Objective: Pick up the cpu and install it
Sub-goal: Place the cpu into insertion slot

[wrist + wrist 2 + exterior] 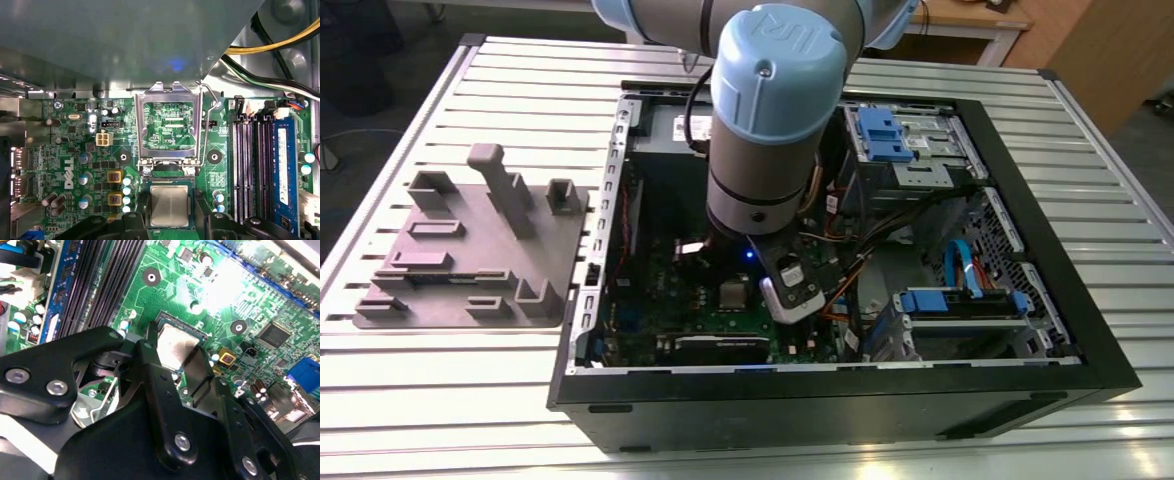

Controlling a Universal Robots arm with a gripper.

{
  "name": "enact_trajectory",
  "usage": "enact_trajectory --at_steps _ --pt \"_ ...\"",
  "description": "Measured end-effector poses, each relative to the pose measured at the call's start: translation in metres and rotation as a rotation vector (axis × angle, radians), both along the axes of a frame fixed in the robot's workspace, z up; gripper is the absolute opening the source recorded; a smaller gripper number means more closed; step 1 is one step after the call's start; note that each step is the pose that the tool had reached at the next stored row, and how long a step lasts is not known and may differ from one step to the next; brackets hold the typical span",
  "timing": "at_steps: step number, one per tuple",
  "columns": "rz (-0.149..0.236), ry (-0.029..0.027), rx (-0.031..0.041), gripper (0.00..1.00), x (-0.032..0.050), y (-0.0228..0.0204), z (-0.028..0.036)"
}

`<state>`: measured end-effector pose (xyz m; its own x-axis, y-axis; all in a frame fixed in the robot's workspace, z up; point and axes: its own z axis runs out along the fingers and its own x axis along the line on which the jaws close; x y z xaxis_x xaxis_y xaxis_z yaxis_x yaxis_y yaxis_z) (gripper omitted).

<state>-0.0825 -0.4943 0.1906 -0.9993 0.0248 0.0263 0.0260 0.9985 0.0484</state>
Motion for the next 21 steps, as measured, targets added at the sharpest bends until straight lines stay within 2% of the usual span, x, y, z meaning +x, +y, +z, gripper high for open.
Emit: enact_trajectory --at_steps 6,12,13,15,18,21 --pt "0.000 0.0006 -0.0004 0.48 0.0004 0.0000 0.0016" --pt "0.000 0.0005 -0.0001 0.48 0.0004 0.0000 0.0115" --pt "0.000 0.0006 -0.0002 0.46 0.0004 0.0000 0.0132" --pt "0.000 0.0007 -0.0001 0.34 0.0004 0.0000 0.0160" --pt "0.000 0.0009 -0.0001 0.28 0.0004 0.0000 0.0184" --pt "0.000 0.0009 0.0001 0.11 0.0005 0.0000 0.0185"
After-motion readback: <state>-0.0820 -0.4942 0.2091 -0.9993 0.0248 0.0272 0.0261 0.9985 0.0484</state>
